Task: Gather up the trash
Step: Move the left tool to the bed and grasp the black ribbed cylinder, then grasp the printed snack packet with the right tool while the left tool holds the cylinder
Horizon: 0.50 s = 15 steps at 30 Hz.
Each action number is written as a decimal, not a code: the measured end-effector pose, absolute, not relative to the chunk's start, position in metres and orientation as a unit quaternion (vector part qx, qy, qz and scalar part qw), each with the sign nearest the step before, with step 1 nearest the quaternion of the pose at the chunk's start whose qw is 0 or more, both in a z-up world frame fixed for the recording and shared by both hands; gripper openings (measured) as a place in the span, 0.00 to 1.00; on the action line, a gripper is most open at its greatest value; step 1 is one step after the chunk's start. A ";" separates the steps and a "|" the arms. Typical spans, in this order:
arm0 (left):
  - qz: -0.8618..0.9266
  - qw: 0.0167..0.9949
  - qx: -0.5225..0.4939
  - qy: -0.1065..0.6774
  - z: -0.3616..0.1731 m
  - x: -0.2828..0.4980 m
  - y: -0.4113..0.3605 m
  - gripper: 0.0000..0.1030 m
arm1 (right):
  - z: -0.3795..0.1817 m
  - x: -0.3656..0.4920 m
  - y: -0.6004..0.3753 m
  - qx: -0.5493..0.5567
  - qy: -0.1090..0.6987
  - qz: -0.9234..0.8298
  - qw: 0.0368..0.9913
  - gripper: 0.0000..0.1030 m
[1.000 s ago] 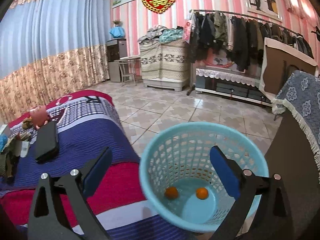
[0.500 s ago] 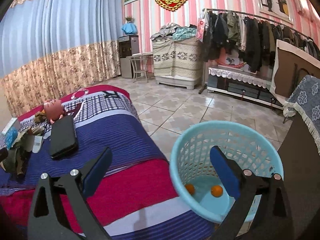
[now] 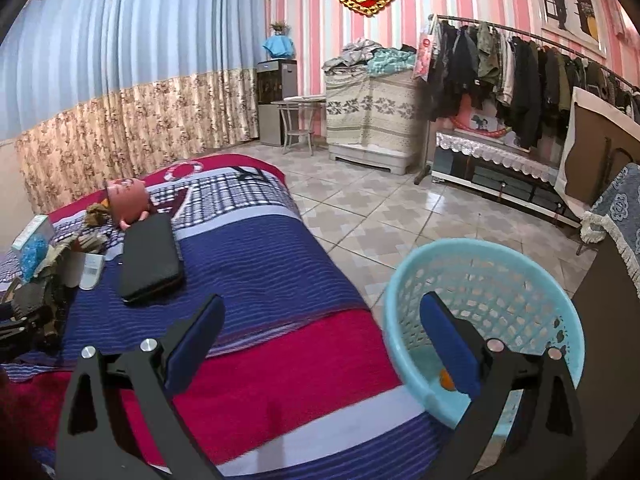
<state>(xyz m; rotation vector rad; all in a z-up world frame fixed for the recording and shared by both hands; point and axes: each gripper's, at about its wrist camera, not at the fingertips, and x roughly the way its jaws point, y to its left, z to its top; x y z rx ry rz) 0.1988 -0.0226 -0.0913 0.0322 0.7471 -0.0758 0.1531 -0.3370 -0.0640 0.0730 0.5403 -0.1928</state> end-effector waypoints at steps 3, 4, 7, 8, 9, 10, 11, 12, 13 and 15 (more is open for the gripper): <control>-0.030 0.932 0.023 0.360 -0.088 0.193 -0.018 0.70 | -0.061 0.155 -0.321 0.034 0.267 -0.074 0.960 0.93; -0.032 0.933 0.021 0.357 -0.085 0.189 -0.013 0.70 | -0.061 0.155 -0.316 0.031 0.267 -0.068 0.961 0.93; -0.036 0.936 0.010 0.350 -0.074 0.176 0.004 0.70 | -0.057 0.162 -0.293 0.009 0.273 -0.044 0.961 0.93; -0.037 0.936 0.008 0.349 -0.071 0.171 0.010 0.70 | -0.056 0.165 -0.284 0.002 0.275 -0.035 0.961 0.93; -0.037 0.937 0.010 0.347 -0.068 0.166 0.015 0.70 | -0.055 0.168 -0.275 -0.002 0.278 -0.025 0.960 0.93; -0.035 0.938 0.013 0.345 -0.064 0.159 0.022 0.70 | -0.056 0.171 -0.267 -0.006 0.282 -0.017 0.959 0.93; -0.034 0.939 0.014 0.342 -0.062 0.154 0.028 0.70 | -0.056 0.173 -0.259 -0.009 0.285 -0.010 0.958 0.93; -0.033 0.940 0.015 0.339 -0.059 0.150 0.033 0.70 | -0.055 0.177 -0.249 -0.015 0.287 0.001 0.958 0.93; -0.032 0.941 0.016 0.338 -0.056 0.147 0.040 0.70 | -0.054 0.180 -0.242 -0.018 0.289 0.009 0.957 0.93; -0.021 0.942 0.014 0.334 -0.052 0.138 0.057 0.70 | -0.053 0.188 -0.224 -0.024 0.294 0.027 0.955 0.93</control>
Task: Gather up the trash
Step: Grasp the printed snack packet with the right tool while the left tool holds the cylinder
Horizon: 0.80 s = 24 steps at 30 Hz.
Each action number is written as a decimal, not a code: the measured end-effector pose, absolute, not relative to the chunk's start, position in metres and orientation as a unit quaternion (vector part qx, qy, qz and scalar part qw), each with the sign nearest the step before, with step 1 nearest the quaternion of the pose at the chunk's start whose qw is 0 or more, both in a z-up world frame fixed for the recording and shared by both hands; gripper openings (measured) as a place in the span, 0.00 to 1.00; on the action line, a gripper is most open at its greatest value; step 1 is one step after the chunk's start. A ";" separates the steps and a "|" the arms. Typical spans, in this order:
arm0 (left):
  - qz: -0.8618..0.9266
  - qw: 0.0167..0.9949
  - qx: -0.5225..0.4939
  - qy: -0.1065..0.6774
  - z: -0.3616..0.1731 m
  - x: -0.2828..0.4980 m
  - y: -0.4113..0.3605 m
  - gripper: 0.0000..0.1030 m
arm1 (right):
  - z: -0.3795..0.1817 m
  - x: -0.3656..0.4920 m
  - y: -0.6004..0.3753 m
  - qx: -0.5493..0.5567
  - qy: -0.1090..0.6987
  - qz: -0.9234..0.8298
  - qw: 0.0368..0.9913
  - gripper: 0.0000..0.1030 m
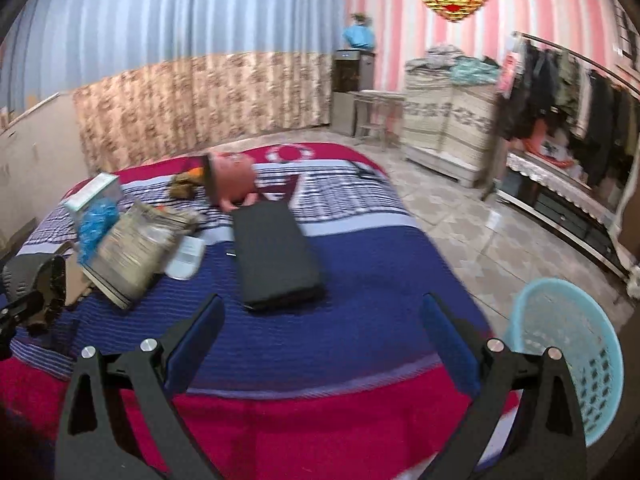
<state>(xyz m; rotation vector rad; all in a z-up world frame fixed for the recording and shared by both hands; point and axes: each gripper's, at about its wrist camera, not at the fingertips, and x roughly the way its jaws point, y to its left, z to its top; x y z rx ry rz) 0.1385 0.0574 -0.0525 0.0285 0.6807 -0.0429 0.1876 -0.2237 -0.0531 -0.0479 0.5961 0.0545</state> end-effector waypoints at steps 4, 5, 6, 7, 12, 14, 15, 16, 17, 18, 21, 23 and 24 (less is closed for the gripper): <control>0.030 0.948 0.016 0.316 -0.048 0.138 0.093 0.70 | -0.054 0.204 -0.193 -0.020 0.306 0.058 0.950 0.93; 0.040 0.949 0.009 0.314 -0.046 0.140 0.103 0.70 | -0.056 0.210 -0.183 -0.018 0.314 0.065 0.947 0.93; 0.050 0.950 -0.002 0.308 -0.045 0.143 0.114 0.70 | -0.058 0.213 -0.176 -0.016 0.318 0.071 0.945 0.93; 0.057 0.951 -0.010 0.303 -0.045 0.145 0.122 0.70 | -0.061 0.220 -0.164 -0.011 0.327 0.081 0.942 0.93; 0.101 0.949 -0.036 0.297 -0.051 0.158 0.161 0.70 | -0.081 0.242 -0.120 -0.002 0.354 0.105 0.929 0.93; 0.109 0.948 -0.036 0.298 -0.054 0.162 0.169 0.70 | -0.092 0.252 -0.106 0.005 0.368 0.107 0.924 0.91; 0.112 0.947 -0.035 0.299 -0.056 0.163 0.171 0.70 | -0.096 0.255 -0.100 0.010 0.373 0.112 0.921 0.87; 0.113 0.946 -0.035 0.301 -0.058 0.164 0.174 0.70 | -0.099 0.257 -0.096 0.012 0.378 0.117 0.918 0.77; 0.113 0.946 -0.036 0.303 -0.059 0.165 0.174 0.70 | -0.102 0.259 -0.090 0.011 0.383 0.120 0.916 0.73; 0.112 0.945 -0.039 0.305 -0.061 0.166 0.175 0.70 | -0.105 0.261 -0.084 0.008 0.388 0.123 0.913 0.67; 0.107 0.944 -0.044 0.308 -0.065 0.168 0.173 0.70 | -0.118 0.266 -0.074 0.007 0.408 0.133 0.903 0.52; 0.105 0.946 -0.039 0.305 -0.064 0.167 0.167 0.70 | -0.117 0.264 -0.074 0.011 0.402 0.148 0.903 0.22; 0.103 0.947 -0.035 0.302 -0.063 0.167 0.164 0.70 | -0.115 0.263 -0.075 0.012 0.400 0.154 0.903 0.17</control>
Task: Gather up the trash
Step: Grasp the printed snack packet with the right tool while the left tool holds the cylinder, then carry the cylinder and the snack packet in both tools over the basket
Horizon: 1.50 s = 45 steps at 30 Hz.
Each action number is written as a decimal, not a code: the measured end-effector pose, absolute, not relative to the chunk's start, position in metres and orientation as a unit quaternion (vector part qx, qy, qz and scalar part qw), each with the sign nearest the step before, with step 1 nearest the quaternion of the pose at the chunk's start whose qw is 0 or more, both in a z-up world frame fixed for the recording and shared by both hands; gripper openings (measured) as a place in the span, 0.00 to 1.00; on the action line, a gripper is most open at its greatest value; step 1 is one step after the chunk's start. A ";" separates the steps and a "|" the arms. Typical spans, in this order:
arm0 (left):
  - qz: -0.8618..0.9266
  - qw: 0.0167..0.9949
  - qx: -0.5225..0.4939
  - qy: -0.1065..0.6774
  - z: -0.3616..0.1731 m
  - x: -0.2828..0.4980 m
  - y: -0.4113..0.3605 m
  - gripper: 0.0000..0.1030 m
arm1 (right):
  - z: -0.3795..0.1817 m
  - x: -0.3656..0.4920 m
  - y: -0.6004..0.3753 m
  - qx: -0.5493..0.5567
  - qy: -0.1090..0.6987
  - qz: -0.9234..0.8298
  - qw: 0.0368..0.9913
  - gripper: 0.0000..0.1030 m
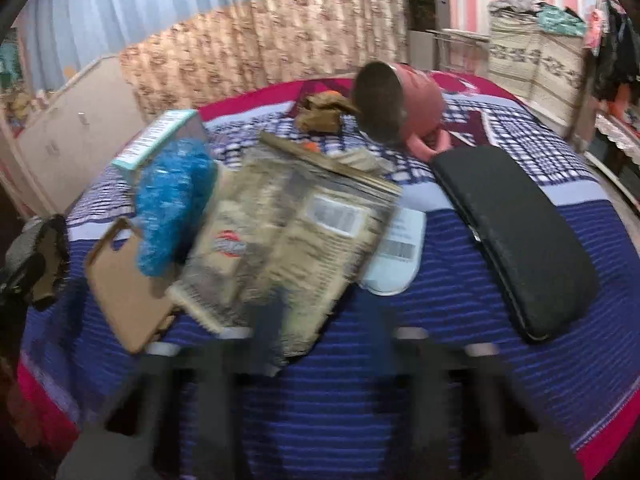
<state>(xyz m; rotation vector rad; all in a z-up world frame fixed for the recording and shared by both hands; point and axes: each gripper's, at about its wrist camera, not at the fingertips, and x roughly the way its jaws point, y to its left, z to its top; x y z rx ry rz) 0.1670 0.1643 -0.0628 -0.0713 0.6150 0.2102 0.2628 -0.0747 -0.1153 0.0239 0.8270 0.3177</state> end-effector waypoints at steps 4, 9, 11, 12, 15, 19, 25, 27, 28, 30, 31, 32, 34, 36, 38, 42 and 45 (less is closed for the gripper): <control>0.093 0.952 -0.027 0.290 -0.052 0.165 0.150 0.70 | -0.104 0.251 -0.089 0.022 0.378 0.168 0.910 0.03; 0.076 0.956 -0.018 0.282 -0.043 0.167 0.126 0.70 | -0.082 0.228 -0.130 0.035 0.344 0.164 0.924 0.02; 0.065 0.958 -0.014 0.278 -0.038 0.168 0.112 0.70 | -0.072 0.219 -0.152 0.040 0.332 0.155 0.930 0.02; 0.060 0.959 -0.013 0.276 -0.035 0.168 0.106 0.70 | -0.068 0.214 -0.163 0.042 0.327 0.149 0.932 0.02; 0.035 0.963 -0.008 0.267 -0.026 0.173 0.077 0.70 | -0.058 0.196 -0.203 0.055 0.313 0.127 0.940 0.02; -0.002 0.965 -0.001 0.261 -0.020 0.179 0.033 0.70 | -0.045 0.171 -0.256 0.068 0.289 0.086 0.951 0.02; -0.059 0.965 0.003 0.257 -0.017 0.183 -0.031 0.70 | -0.031 0.140 -0.339 0.101 0.251 0.015 0.963 0.02; -0.070 0.964 0.010 0.256 -0.016 0.185 -0.050 0.70 | -0.028 0.130 -0.366 0.112 0.239 -0.012 0.965 0.02; -0.078 0.963 0.015 0.256 -0.016 0.186 -0.063 0.70 | -0.028 0.126 -0.374 0.113 0.235 -0.022 0.965 0.02; -0.089 0.962 0.018 0.256 -0.016 0.188 -0.079 0.70 | -0.027 0.120 -0.391 0.110 0.230 -0.045 0.966 0.02; -0.094 0.962 0.020 0.256 -0.015 0.189 -0.086 0.70 | -0.029 0.117 -0.401 0.110 0.228 -0.058 0.966 0.02; -0.100 0.962 0.023 0.255 -0.015 0.189 -0.096 0.70 | -0.030 0.115 -0.408 0.113 0.228 -0.065 0.965 0.02; -0.110 0.961 0.031 0.251 -0.015 0.189 -0.116 0.70 | -0.034 0.111 -0.422 0.121 0.228 -0.078 0.963 0.02; -0.121 0.960 0.033 0.250 -0.015 0.190 -0.130 0.70 | -0.039 0.109 -0.436 0.128 0.228 -0.094 0.961 0.02; -0.132 0.958 0.034 0.252 -0.015 0.191 -0.142 0.70 | -0.041 0.106 -0.445 0.135 0.226 -0.101 0.959 0.02; -0.151 0.955 0.038 0.254 -0.019 0.191 -0.167 0.70 | -0.047 0.105 -0.457 0.136 0.227 -0.117 0.957 0.02; -0.161 0.952 0.045 0.256 -0.022 0.192 -0.188 0.70 | -0.053 0.105 -0.471 0.141 0.231 -0.131 0.954 0.02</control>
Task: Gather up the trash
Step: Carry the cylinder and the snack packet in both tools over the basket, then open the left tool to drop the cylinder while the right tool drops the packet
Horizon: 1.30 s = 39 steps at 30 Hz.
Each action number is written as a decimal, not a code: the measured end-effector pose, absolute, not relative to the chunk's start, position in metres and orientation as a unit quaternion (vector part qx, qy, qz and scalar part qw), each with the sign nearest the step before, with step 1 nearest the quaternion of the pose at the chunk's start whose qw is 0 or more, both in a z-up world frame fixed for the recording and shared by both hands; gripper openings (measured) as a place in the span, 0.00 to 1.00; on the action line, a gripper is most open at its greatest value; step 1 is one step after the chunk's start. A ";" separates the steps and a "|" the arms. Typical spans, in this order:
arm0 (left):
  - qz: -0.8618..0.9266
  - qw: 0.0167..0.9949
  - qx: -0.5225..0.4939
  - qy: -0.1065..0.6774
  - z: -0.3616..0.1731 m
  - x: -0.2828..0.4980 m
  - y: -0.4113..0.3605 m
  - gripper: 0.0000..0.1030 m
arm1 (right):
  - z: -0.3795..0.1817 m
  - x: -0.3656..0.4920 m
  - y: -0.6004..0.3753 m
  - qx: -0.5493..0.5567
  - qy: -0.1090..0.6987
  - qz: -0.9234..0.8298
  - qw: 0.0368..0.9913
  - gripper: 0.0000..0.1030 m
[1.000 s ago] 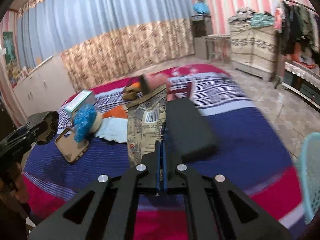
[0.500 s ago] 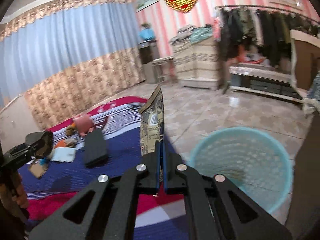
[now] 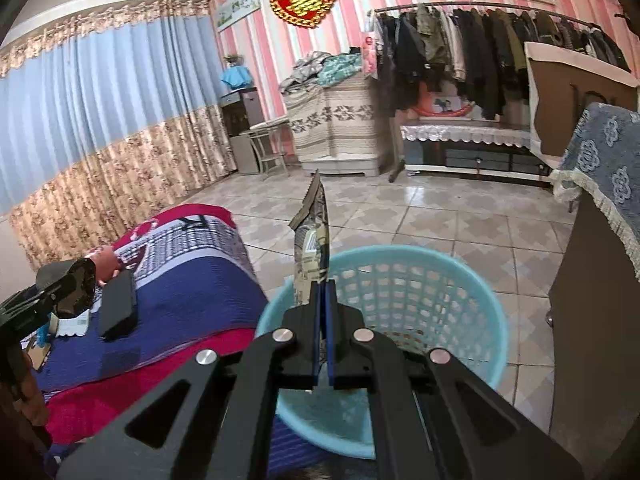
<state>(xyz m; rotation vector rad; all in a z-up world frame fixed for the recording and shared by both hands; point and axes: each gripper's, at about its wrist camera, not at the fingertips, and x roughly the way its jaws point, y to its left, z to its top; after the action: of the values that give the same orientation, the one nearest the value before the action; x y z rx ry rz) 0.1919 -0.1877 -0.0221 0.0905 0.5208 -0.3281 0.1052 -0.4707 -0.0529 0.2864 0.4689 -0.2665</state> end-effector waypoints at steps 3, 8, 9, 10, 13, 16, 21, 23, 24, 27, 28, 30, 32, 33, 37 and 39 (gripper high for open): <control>-0.174 0.948 0.047 0.261 -0.023 0.196 -0.208 0.70 | -0.057 0.102 -0.486 0.157 0.231 -0.142 0.950 0.02; -0.201 0.944 0.064 0.255 -0.024 0.194 -0.247 0.70 | -0.064 0.097 -0.508 0.175 0.233 -0.164 0.942 0.02; -0.209 0.942 0.068 0.252 -0.025 0.194 -0.257 0.70 | -0.065 0.096 -0.510 0.177 0.234 -0.167 0.941 0.02; -0.215 0.941 0.071 0.251 -0.025 0.194 -0.266 0.70 | -0.067 0.096 -0.514 0.179 0.234 -0.171 0.940 0.02; -0.234 0.936 0.078 0.251 -0.030 0.192 -0.293 0.70 | -0.071 0.097 -0.520 0.176 0.241 -0.182 0.937 0.02; -0.250 0.931 0.081 0.254 -0.037 0.195 -0.317 0.70 | -0.075 0.098 -0.527 0.176 0.247 -0.191 0.934 0.02; -0.271 0.921 0.093 0.265 -0.051 0.202 -0.358 0.70 | -0.084 0.099 -0.544 0.179 0.259 -0.202 0.927 0.02; -0.277 0.918 0.097 0.268 -0.055 0.204 -0.372 0.70 | -0.089 0.099 -0.551 0.186 0.264 -0.207 0.924 0.02; -0.281 0.916 0.100 0.268 -0.056 0.205 -0.380 0.70 | -0.090 0.100 -0.555 0.189 0.266 -0.208 0.922 0.02; -0.289 0.912 0.110 0.268 -0.063 0.207 -0.399 0.70 | -0.094 0.100 -0.562 0.200 0.269 -0.209 0.919 0.02; -0.293 0.911 0.112 0.269 -0.066 0.208 -0.405 0.70 | -0.095 0.100 -0.563 0.201 0.269 -0.209 0.919 0.02; -0.297 0.909 0.113 0.270 -0.069 0.210 -0.411 0.70 | -0.095 0.101 -0.562 0.201 0.268 -0.207 0.919 0.02; -0.302 0.905 0.117 0.277 -0.073 0.213 -0.417 0.71 | -0.096 0.102 -0.562 0.199 0.271 -0.204 0.919 0.02; -0.298 0.906 0.119 0.277 -0.073 0.213 -0.417 0.76 | -0.096 0.104 -0.561 0.196 0.273 -0.202 0.920 0.02; -0.281 0.914 0.113 0.269 -0.069 0.217 -0.408 0.87 | -0.095 0.107 -0.556 0.190 0.276 -0.199 0.921 0.02; -0.270 0.919 0.110 0.265 -0.065 0.220 -0.399 0.89 | -0.095 0.107 -0.554 0.191 0.276 -0.198 0.921 0.02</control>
<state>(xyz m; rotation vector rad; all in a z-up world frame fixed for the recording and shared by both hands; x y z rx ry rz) 0.2199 -0.3985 -0.0647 0.2257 0.5451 -0.5546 0.1075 -0.5536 -0.0946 0.3915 0.5678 -0.4061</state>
